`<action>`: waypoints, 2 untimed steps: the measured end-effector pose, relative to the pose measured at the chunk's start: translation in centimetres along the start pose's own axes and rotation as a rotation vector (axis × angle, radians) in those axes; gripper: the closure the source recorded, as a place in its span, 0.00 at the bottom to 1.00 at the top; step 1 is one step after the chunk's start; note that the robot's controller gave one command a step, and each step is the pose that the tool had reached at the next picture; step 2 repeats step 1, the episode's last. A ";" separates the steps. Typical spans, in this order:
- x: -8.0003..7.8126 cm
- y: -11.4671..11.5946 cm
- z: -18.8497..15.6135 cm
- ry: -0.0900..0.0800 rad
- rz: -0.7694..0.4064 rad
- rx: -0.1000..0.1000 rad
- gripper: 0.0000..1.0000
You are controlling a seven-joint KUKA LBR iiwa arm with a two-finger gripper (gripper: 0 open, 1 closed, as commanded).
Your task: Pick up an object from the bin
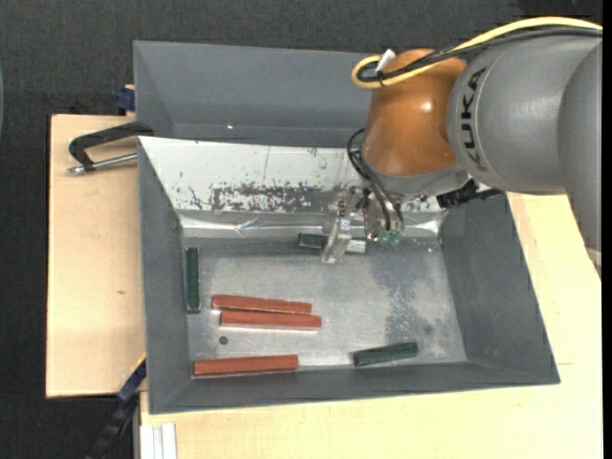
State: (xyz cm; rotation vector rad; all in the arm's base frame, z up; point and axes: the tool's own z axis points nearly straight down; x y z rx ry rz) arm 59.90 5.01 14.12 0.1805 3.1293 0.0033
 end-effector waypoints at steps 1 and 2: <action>-0.1 0.0 -0.8 -0.002 0.000 0.000 1.00; -0.1 0.0 -0.8 -0.002 0.000 0.000 1.00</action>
Offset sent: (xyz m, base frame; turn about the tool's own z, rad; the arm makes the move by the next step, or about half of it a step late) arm 0.0001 -0.0002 0.0074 0.0000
